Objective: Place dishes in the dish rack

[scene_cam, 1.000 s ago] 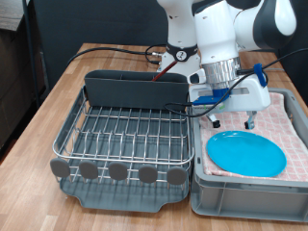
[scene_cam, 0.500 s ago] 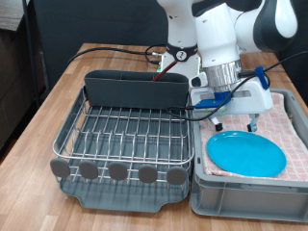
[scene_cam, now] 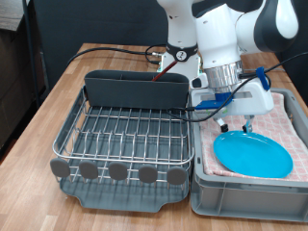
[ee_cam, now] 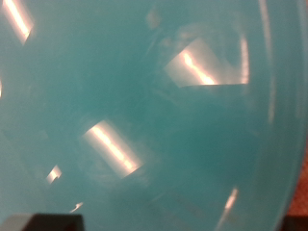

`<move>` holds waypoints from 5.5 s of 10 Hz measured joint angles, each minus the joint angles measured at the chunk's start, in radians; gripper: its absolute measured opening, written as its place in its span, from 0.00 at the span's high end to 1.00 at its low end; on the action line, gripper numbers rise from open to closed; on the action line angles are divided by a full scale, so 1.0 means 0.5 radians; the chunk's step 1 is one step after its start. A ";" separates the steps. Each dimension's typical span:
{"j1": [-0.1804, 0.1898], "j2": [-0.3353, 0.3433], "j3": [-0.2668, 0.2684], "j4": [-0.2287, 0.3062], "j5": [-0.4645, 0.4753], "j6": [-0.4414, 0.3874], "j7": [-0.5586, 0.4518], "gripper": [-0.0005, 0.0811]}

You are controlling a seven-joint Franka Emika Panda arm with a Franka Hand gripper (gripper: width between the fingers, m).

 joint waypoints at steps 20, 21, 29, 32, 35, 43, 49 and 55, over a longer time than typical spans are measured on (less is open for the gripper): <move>0.136 -0.106 -0.258 -0.088 -0.871 0.031 0.660 0.99; 0.149 -0.139 -0.281 -0.103 -0.971 -0.003 0.696 0.99; 0.167 -0.161 -0.227 -0.118 -1.010 -0.009 0.718 0.99; 0.167 -0.159 -0.208 -0.122 -0.997 0.009 0.715 0.64; 0.159 -0.152 -0.196 -0.122 -0.968 0.007 0.668 0.23; 0.022 -0.019 -0.046 -0.042 -0.400 -0.005 0.094 0.01; -0.007 0.081 -0.032 0.079 -0.317 -0.082 -0.002 0.01; -0.016 0.135 -0.021 0.152 -0.248 -0.119 -0.050 0.01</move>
